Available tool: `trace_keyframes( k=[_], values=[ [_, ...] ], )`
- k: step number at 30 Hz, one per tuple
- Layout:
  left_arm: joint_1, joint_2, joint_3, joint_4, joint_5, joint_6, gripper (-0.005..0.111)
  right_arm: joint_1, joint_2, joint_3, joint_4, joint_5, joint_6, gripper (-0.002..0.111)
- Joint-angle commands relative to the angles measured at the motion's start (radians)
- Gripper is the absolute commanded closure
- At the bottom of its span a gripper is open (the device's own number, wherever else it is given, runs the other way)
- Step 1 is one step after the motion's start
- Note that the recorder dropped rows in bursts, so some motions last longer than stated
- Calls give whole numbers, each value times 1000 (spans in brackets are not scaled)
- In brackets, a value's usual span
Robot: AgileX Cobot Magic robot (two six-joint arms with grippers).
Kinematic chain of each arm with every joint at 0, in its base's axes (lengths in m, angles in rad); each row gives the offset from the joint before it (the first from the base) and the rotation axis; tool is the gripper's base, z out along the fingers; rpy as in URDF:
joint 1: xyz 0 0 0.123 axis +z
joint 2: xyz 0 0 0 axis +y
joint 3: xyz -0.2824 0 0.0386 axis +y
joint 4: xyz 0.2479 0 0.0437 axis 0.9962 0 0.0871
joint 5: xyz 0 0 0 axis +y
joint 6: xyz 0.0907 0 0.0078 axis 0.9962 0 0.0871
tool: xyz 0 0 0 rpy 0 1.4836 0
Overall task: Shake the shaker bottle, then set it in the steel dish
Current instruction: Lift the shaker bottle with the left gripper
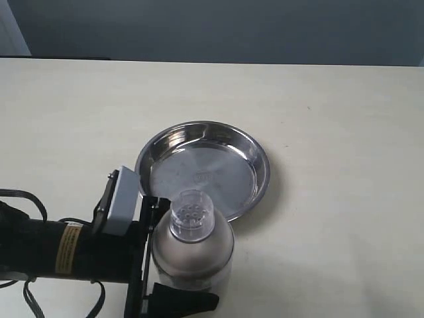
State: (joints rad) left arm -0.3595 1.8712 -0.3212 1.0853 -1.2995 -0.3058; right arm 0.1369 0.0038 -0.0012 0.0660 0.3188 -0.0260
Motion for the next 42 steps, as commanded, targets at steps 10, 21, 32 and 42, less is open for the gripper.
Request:
trace_keyframes(
  k=[10,21,32,42],
  values=[
    [-1,24,11,-15,78,-37,25,4,-4,1,-1,-14,0,109],
    [-52,24,1,-13,78,-35,25,4,-4,1,-1,-14,0,109],
    [-52,24,1,-15,78,-57,35,4,-4,1,-1,-14,0,109],
    [-52,24,1,25,78,-78,91,4,-4,1,-1,-14,0,109]
  ],
)
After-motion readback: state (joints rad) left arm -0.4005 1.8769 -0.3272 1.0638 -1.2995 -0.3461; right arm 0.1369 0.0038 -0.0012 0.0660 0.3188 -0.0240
